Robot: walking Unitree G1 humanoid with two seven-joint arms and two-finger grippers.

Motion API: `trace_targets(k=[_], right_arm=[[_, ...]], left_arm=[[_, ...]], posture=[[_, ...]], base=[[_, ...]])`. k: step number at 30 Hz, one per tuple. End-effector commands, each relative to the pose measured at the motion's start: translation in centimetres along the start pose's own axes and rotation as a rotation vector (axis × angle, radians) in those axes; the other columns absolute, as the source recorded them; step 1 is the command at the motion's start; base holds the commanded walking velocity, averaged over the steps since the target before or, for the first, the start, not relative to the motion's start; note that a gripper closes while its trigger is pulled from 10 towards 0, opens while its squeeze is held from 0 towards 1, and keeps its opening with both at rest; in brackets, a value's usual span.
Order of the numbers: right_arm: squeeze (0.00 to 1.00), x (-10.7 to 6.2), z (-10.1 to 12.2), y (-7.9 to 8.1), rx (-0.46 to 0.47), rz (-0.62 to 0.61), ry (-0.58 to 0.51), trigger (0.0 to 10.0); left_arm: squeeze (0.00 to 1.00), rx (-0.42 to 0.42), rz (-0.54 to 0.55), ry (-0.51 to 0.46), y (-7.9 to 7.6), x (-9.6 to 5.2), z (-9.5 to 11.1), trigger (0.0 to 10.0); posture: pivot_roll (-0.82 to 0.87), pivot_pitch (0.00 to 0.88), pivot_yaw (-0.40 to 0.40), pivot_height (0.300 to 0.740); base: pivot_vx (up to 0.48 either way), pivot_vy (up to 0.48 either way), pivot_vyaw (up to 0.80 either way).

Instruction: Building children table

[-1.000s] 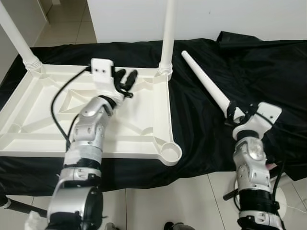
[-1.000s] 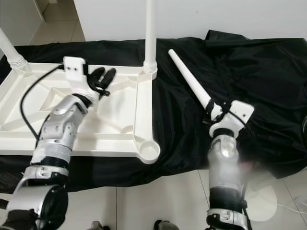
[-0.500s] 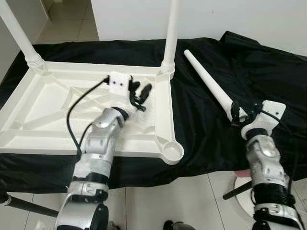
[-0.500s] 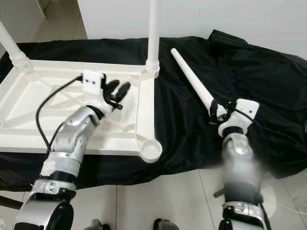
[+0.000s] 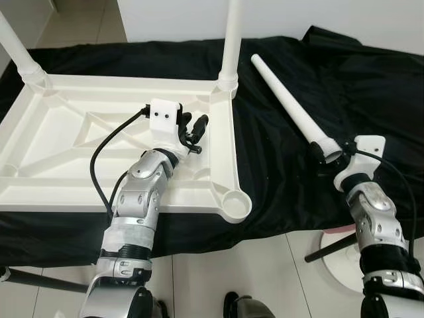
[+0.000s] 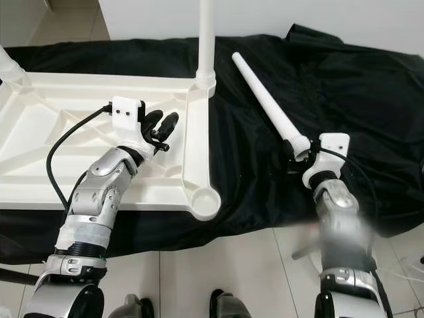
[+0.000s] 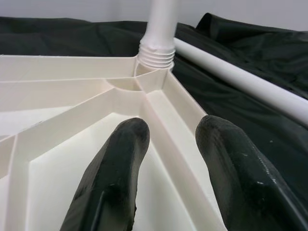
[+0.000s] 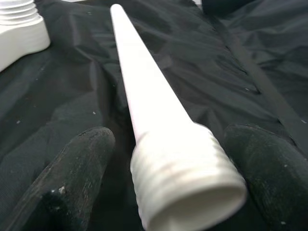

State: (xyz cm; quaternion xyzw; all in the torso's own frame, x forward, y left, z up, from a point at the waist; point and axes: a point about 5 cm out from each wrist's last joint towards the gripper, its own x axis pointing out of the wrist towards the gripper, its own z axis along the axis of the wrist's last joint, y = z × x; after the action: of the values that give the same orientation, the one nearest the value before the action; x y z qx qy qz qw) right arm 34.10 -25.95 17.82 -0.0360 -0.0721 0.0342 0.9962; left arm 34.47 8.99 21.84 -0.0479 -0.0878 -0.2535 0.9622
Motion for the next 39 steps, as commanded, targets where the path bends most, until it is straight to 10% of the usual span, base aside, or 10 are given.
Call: trace_targets(k=[1, 17, 18, 20, 21, 34, 35, 39], right_arm=[[0.0, 0.1, -0.5, 0.0, -0.005, 0.027, 0.026, 10.0], [0.0, 2.2, -0.1, 1.8, -0.019, 0.181, 0.051, 10.0], [0.0, 2.3, 0.0, 1.8, -0.012, 0.19, 0.045, 4.0], [0.0, 2.3, -0.1, 2.0, -0.014, 0.198, 0.034, 2.9], [0.0, 2.3, -0.1, 2.1, -0.014, 0.203, 0.031, 0.0], [0.0, 1.6, -0.6, 2.8, 0.011, 0.212, -0.001, 0.0], [0.0, 1.4, -0.5, 2.9, -0.002, 0.192, -0.023, 10.0], [0.0, 0.9, 0.3, 3.4, -0.05, 0.12, -0.114, 10.0]], left_arm=[[0.0, -0.004, 0.002, 0.022, -0.1, -0.3, -0.4, 10.0], [0.0, 0.015, 0.045, 0.036, 0.2, -1.1, 0.4, 10.0], [0.0, 0.015, 0.05, 0.035, 0.3, -1.1, 0.6, 10.0], [0.0, 0.017, 0.062, 0.028, 0.4, -1.1, 0.8, 10.0], [0.0, 0.018, 0.065, 0.027, 0.4, -1.1, 0.9, 10.0], [0.0, 0.016, 0.106, 0.006, 0.9, -0.7, 1.2, 10.0], [0.0, 0.019, 0.114, -0.003, 0.9, -0.6, 1.3, 10.0], [0.0, 0.006, 0.117, -0.014, 1.1, -0.5, 1.3, 10.0]], posture=[[-0.06, 0.258, 0.002, 0.74], [0.0, 0.317, 0.005, 0.74], [0.0, 0.317, 0.005, 0.74], [0.01, 0.302, 0.004, 0.74], [0.01, 0.302, 0.004, 0.74], [-0.01, 0.241, -0.015, 0.74], [-0.01, 0.234, -0.02, 0.74], [-0.02, 0.206, -0.026, 0.74]], base=[[0.0, 0.0, 0.0], [0.0, 0.0, 0.0], [0.0, 0.0, 0.0], [0.0, 0.0, 0.0], [0.0, 0.0, 0.0], [0.0, 0.0, 0.0], [0.0, 0.0, 0.0], [0.0, 0.0, 0.0]])
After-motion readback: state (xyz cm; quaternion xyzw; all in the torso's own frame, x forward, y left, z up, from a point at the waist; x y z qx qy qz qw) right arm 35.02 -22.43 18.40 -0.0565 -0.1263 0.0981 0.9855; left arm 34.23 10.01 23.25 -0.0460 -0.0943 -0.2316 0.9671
